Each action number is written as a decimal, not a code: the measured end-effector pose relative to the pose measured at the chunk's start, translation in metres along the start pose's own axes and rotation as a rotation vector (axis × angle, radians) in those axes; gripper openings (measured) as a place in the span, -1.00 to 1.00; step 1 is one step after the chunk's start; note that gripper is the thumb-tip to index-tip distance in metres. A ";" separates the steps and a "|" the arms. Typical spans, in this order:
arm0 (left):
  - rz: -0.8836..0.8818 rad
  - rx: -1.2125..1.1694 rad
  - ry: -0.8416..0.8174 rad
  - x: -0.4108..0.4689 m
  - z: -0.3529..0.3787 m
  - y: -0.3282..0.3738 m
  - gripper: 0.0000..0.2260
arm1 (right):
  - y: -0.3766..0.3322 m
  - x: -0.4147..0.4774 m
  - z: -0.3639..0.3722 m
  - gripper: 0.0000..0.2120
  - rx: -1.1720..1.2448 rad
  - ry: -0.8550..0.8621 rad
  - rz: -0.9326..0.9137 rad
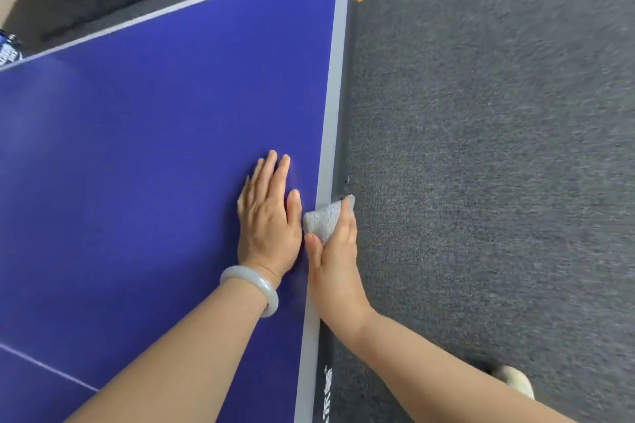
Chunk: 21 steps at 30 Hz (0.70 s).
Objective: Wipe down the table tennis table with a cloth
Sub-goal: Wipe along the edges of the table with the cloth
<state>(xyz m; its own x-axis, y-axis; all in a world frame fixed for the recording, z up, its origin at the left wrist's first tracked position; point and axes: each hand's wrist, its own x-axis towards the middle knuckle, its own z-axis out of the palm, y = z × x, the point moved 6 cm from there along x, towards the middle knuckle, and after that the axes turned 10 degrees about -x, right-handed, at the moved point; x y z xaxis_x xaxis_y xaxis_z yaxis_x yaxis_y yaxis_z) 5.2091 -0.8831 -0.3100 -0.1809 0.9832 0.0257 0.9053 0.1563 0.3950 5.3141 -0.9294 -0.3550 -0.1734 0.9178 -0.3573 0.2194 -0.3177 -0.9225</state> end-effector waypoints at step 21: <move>0.007 0.115 -0.055 -0.001 0.005 -0.001 -0.49 | -0.042 0.149 -0.040 -0.41 0.035 0.119 0.132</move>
<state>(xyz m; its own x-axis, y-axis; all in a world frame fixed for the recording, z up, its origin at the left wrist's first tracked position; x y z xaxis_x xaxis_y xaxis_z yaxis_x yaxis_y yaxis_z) 5.2105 -0.8836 -0.3149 -0.1557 0.9875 -0.0234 0.9452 0.1558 0.2870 5.3173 -0.7701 -0.3631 -0.0297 0.8887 -0.4575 0.1985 -0.4433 -0.8741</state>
